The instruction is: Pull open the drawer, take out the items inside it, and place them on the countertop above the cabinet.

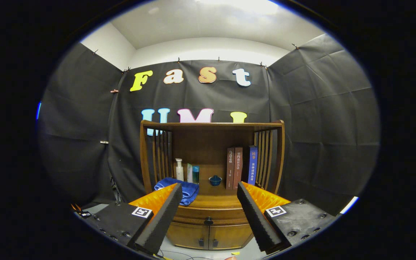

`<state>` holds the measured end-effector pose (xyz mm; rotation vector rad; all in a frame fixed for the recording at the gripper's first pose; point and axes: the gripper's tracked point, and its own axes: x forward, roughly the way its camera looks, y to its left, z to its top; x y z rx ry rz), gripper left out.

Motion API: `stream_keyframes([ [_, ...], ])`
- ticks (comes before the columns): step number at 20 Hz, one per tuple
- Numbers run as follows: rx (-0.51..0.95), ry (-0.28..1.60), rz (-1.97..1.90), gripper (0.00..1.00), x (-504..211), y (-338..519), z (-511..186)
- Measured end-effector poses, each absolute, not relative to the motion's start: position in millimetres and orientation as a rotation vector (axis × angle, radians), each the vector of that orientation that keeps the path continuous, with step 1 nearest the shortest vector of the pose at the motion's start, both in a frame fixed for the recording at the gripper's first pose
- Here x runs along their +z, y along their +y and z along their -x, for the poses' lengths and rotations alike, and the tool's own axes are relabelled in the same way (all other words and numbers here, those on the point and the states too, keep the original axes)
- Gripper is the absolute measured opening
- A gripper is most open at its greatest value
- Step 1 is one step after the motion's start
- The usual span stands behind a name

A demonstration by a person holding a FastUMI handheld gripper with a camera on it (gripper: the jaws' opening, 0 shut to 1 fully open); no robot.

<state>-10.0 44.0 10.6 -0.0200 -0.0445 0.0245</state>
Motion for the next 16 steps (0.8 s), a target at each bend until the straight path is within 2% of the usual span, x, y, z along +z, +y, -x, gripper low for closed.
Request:
stream_keyframes([
  [9, 0.023, -0.029, 0.041, 0.98, -14, 43, 0],
  [16, 0.047, 0.065, 0.013, 0.99, -145, 38, -51],
])
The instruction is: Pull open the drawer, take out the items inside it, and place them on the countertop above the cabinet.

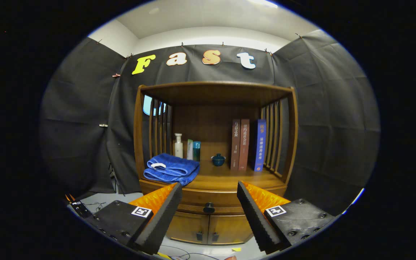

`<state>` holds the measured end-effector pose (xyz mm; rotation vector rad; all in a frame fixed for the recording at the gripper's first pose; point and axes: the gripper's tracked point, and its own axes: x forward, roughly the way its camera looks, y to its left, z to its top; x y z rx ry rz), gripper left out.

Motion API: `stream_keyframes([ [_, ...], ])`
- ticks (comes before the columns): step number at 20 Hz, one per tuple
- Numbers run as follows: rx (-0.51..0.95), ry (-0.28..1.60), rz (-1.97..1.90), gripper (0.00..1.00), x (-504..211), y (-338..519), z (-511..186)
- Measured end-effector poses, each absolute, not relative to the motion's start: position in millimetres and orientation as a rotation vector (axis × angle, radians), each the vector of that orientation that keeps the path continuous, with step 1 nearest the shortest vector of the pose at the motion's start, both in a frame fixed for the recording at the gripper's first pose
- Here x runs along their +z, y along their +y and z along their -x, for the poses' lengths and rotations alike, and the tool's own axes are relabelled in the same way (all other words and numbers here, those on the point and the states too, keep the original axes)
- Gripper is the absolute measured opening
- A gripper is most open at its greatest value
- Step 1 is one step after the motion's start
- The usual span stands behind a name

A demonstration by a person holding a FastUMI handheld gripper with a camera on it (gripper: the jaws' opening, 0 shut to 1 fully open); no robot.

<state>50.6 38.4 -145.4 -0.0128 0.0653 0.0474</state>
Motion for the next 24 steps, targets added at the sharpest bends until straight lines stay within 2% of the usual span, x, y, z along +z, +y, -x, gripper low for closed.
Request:
stream_keyframes([
  [7, 0.008, 0.212, -0.063, 0.99, -281, 23, -133],
  [13, 0.015, 0.273, -0.036, 0.99, -327, 39, -191],
  [14, 0.017, 0.301, -0.044, 0.94, -337, 39, -195],
  [17, 0.021, 0.324, -0.075, 0.52, -349, 39, -204],
  [18, 0.020, 0.321, -0.067, 0.52, -350, 40, -203],
  [19, 0.015, 0.317, -0.061, 0.44, -349, 39, -202],
  [20, 0.016, 0.315, -0.051, 0.44, -350, 40, -203],
  [21, 0.018, 0.316, -0.045, 0.35, -350, 40, -203],
  [23, 0.026, 0.325, -0.051, 0.25, -350, 40, -199],
  [24, 0.027, 0.331, -0.048, 0.25, -351, 40, -196],
])
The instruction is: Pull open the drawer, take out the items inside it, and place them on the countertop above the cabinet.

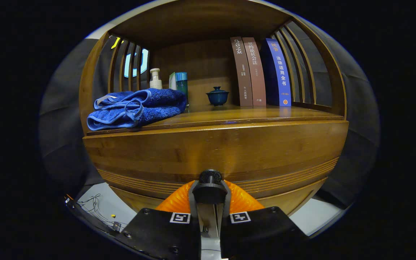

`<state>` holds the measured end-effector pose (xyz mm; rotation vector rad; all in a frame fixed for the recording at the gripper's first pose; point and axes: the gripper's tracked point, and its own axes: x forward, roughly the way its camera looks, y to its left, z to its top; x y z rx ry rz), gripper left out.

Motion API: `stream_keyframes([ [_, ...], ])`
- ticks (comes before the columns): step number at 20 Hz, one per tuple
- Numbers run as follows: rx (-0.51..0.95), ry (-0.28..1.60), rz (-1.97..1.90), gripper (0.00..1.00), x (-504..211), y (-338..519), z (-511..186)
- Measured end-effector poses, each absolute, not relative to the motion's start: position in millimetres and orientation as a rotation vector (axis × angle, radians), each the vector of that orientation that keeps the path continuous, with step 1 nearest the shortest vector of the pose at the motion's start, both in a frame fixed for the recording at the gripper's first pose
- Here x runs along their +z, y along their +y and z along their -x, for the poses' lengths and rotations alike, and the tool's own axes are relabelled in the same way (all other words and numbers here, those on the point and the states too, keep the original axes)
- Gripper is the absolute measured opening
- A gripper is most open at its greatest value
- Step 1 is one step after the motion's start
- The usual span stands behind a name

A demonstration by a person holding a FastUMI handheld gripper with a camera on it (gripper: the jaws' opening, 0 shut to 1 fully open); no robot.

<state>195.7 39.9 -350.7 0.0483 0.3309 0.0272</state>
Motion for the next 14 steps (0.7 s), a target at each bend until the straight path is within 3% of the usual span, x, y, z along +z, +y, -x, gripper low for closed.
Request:
stream_keyframes([
  [14, 0.026, 0.347, -0.020, 0.25, -343, 38, -40],
])
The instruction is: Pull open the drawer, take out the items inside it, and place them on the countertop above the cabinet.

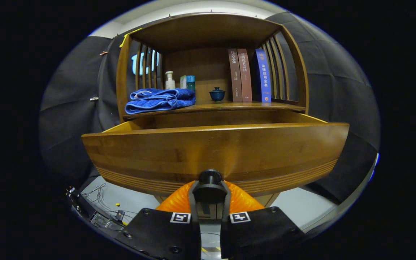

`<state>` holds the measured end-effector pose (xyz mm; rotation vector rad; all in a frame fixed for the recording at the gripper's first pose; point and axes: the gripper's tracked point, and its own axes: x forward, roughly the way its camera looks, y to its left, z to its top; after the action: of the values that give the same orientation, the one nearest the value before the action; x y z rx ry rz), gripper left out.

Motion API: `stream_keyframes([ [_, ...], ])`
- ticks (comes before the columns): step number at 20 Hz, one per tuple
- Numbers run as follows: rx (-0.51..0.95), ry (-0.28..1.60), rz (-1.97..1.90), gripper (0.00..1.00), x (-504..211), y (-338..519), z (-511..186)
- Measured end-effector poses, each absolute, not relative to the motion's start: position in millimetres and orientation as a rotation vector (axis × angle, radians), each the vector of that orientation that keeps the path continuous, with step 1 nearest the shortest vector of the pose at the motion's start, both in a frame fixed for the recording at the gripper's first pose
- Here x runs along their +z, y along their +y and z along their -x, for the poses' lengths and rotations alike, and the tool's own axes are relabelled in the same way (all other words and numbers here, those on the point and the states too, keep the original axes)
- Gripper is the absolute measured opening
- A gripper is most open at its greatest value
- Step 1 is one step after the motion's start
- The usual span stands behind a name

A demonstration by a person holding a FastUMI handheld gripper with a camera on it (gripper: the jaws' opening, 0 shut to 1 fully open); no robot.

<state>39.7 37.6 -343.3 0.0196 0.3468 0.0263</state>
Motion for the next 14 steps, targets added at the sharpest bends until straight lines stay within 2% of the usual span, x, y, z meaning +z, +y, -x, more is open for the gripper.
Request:
stream_keyframes([
  [4, 0.024, 0.357, -0.035, 0.25, -351, 38, -29],
  [7, 0.020, 0.366, -0.073, 0.41, -350, 37, -25],
  [11, 0.003, 0.391, -0.114, 0.98, -335, 30, -16],
  [14, -0.001, 0.393, -0.092, 0.99, -308, 27, -5],
])
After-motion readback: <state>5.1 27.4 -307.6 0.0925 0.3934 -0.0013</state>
